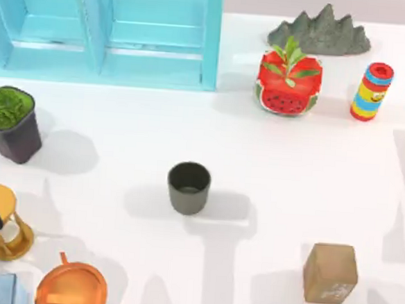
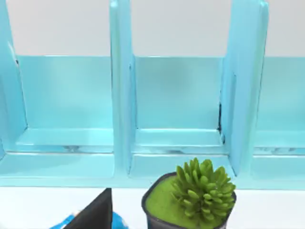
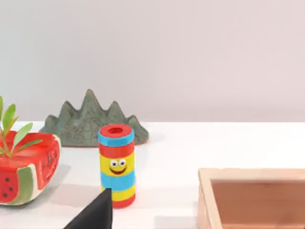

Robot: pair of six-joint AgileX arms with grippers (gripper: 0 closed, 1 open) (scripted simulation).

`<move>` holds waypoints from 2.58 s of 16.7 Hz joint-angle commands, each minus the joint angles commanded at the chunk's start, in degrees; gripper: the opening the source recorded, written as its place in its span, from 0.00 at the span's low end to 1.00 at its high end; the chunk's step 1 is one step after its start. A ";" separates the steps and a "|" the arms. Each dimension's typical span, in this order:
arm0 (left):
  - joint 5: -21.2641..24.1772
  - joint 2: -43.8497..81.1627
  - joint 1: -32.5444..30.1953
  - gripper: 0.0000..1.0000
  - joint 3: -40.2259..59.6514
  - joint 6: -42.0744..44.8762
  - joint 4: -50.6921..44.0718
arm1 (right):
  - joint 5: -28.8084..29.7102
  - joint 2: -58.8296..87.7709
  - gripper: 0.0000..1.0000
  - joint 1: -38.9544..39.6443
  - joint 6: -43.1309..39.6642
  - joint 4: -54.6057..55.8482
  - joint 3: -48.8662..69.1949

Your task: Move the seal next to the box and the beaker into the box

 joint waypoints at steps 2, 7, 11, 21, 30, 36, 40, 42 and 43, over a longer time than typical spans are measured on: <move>0.00 0.00 0.00 1.00 0.00 0.00 0.00 | 0.00 0.05 1.00 0.03 0.03 -0.05 0.05; 0.00 0.00 0.00 1.00 0.00 0.00 0.00 | 0.17 8.91 1.00 4.49 4.89 -7.84 8.72; 0.00 0.00 0.00 1.00 0.00 0.00 0.00 | 0.13 26.66 1.00 11.86 12.43 -20.59 22.52; 0.00 0.00 0.00 1.00 0.00 0.00 0.00 | -0.15 80.35 1.00 31.41 32.03 -55.05 57.01; 0.00 0.00 0.00 1.00 0.00 0.00 0.00 | -0.28 92.08 1.00 36.57 37.18 -64.06 66.23; 0.00 0.00 0.00 1.00 0.00 0.00 0.00 | -0.28 94.27 1.00 36.53 37.15 -57.34 61.69; 0.00 0.00 0.00 1.00 0.00 0.00 0.00 | -0.27 97.77 1.00 36.73 37.42 -47.47 55.72; 0.00 0.00 0.00 1.00 0.00 0.00 0.00 | -0.27 98.69 1.00 36.81 37.52 -45.37 54.19; 0.00 0.00 0.00 1.00 0.00 0.00 0.00 | -0.27 98.75 1.00 36.81 37.53 -45.21 54.06</move>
